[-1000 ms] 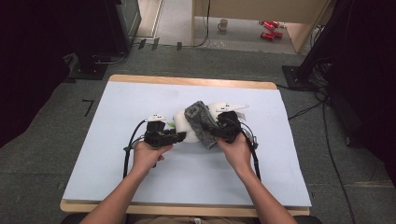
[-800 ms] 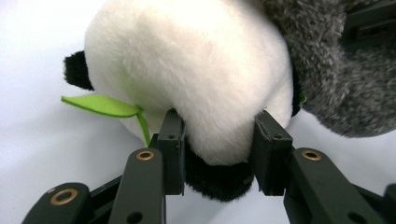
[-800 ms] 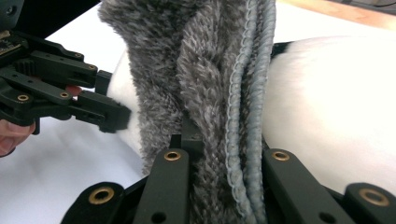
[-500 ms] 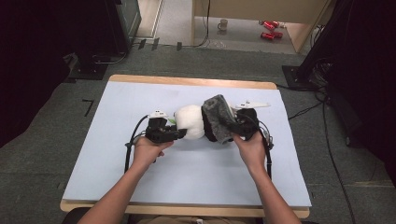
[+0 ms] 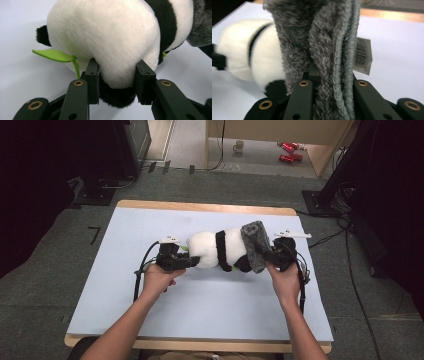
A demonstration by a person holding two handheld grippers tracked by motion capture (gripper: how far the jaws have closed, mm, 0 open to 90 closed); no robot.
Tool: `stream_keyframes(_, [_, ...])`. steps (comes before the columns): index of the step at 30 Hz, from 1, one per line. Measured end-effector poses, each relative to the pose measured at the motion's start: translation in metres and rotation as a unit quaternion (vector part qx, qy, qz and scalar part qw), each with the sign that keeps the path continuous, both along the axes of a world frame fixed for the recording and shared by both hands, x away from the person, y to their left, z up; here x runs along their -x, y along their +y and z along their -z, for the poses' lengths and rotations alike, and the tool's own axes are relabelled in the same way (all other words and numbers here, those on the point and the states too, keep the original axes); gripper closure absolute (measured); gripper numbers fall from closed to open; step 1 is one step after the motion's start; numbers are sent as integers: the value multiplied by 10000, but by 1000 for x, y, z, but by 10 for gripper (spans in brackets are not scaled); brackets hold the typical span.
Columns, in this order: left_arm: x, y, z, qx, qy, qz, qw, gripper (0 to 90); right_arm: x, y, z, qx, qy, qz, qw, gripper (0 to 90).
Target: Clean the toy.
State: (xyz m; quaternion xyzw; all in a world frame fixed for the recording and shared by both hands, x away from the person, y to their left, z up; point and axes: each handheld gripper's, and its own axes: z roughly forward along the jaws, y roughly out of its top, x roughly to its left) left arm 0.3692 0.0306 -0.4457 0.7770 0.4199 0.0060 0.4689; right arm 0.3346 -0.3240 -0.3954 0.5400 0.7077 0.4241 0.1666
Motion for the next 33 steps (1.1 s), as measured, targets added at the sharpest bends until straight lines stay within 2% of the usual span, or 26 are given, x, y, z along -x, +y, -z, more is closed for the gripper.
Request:
stream_keyframes(5, [1, 0, -1, -3, 32, -35, 10000, 622, 6, 18, -17, -94, -284, -272, 9992, 784])
stream_keyframes(9, [4, 0, -1, -11, 30, -57, 10000, 622, 10, 42, -24, -384, -294, -685, 9965, 785])
stream_keyframes(14, [9, 0, -4, 22, 50, -66, 10000, 622, 12, 77, -20, -463, -215, -1209, 9914, 784])
stream_keyframes(19, [17, -1, -10, 123, 169, -58, 9998, 620, 9, 101, -11, -336, -52, -1494, 9882, 784])
stream_keyframes(22, [22, -3, -12, 63, 127, -21, 9999, 620, 7, 111, -3, -293, 66, -1600, 9867, 784])
stream_keyframes(24, [23, -3, -12, -53, 129, -70, 9999, 621, 5, 115, 4, -271, 115, -1658, 9857, 783])
stream_keyframes(26, [22, 0, -8, -42, 208, -71, 9998, 621, 3, 116, 9, -276, 156, -1692, 9851, 779])
stream_keyframes(30, [22, 0, -5, -166, 192, -60, 9997, 622, 0, 117, 15, 209, 120, -1796, 9834, 773])
stream_keyframes(33, [20, 3, -4, -97, 180, -92, 9997, 623, 1, 115, 14, 476, 83, -1704, 9842, 777])
